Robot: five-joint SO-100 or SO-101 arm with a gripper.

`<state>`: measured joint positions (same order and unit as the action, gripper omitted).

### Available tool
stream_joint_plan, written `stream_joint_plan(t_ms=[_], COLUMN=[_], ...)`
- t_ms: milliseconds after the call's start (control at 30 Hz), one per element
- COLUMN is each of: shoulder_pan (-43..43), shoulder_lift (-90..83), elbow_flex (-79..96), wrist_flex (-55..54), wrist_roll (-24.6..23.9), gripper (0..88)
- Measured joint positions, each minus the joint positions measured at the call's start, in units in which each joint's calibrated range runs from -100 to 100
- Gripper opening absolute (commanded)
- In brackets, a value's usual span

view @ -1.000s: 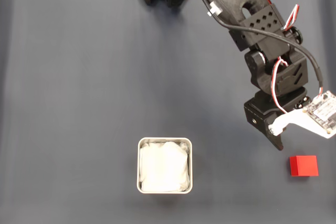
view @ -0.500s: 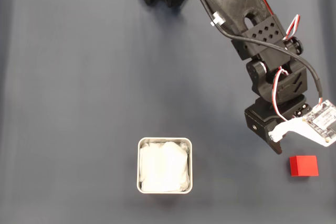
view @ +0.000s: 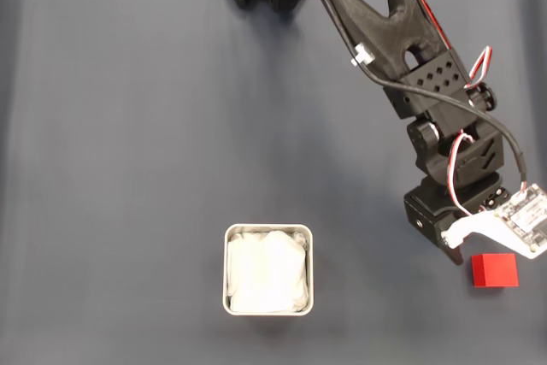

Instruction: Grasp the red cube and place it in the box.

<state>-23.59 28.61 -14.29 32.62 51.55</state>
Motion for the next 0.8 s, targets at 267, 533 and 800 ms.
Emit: stream_joint_plan(t_ms=[267,533,800], shoulder_pan=[-0.52,-0.89,-0.89], shoulder_lift=[4.17,8.42,11.03], elbow_flex=[-4.43,-9.13,-12.48], wrist_flex=[-0.08,-0.24,-0.32], wrist_roll=[0.00,0.00,0.00], gripper=[36.8,36.9,36.9])
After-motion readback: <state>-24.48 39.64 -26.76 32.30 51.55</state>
